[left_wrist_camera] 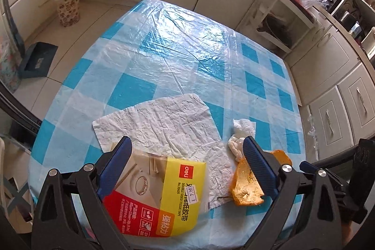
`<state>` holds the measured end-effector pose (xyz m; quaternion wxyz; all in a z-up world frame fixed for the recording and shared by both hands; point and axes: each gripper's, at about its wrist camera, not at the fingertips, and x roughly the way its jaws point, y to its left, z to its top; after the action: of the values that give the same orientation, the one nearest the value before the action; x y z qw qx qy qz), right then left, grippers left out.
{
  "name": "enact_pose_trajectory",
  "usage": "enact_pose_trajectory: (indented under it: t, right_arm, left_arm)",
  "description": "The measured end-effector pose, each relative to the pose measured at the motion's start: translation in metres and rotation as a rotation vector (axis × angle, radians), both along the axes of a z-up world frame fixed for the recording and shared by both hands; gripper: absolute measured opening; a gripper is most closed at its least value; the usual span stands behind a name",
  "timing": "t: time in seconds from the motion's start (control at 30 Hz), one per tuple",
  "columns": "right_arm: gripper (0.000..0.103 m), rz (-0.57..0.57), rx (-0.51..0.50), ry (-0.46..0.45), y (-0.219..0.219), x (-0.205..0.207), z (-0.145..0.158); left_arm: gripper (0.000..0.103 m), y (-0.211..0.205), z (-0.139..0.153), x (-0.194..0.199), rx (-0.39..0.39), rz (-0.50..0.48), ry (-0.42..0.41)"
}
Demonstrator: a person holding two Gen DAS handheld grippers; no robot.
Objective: Collect trash
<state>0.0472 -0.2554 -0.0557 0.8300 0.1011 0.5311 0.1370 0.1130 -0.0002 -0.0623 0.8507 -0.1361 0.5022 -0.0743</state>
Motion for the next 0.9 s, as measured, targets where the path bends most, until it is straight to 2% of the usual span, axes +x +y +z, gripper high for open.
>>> enact_pose_trajectory:
  t: [0.1,0.17,0.3,0.47,0.57,0.73,0.8,0.9]
  right_arm:
    - [0.071,0.011,-0.010,0.018,0.008,0.003,-0.012]
    - [0.063,0.014,-0.016,0.036,0.009,0.006,-0.020]
    - [0.058,0.022,-0.020,0.033,0.013,0.010,-0.025]
    - [0.017,0.043,-0.011,0.028,0.011,0.011,-0.027]
    - [0.015,0.069,-0.039,0.019,0.010,0.010,-0.025]
    - [0.015,0.092,-0.169,-0.019,-0.006,-0.003,-0.016]
    - [0.015,0.083,-0.171,-0.015,-0.016,-0.006,-0.017]
    - [0.015,0.051,-0.107,-0.004,-0.033,-0.007,-0.017]
  left_arm:
    - [0.092,-0.018,-0.010,0.010,-0.026,-0.032,0.047]
    - [0.092,-0.034,-0.010,0.014,0.001,-0.074,0.046]
    - [0.092,-0.062,-0.009,0.026,0.060,-0.144,0.030]
    - [0.092,-0.069,-0.024,0.033,0.055,-0.152,0.069]
    - [0.092,-0.071,-0.028,0.034,0.052,-0.150,0.082]
    - [0.092,-0.080,-0.031,0.033,0.077,-0.159,0.079]
    - [0.092,-0.087,-0.032,0.032,0.096,-0.171,0.075]
    - [0.092,-0.101,-0.034,0.029,0.122,-0.200,0.066]
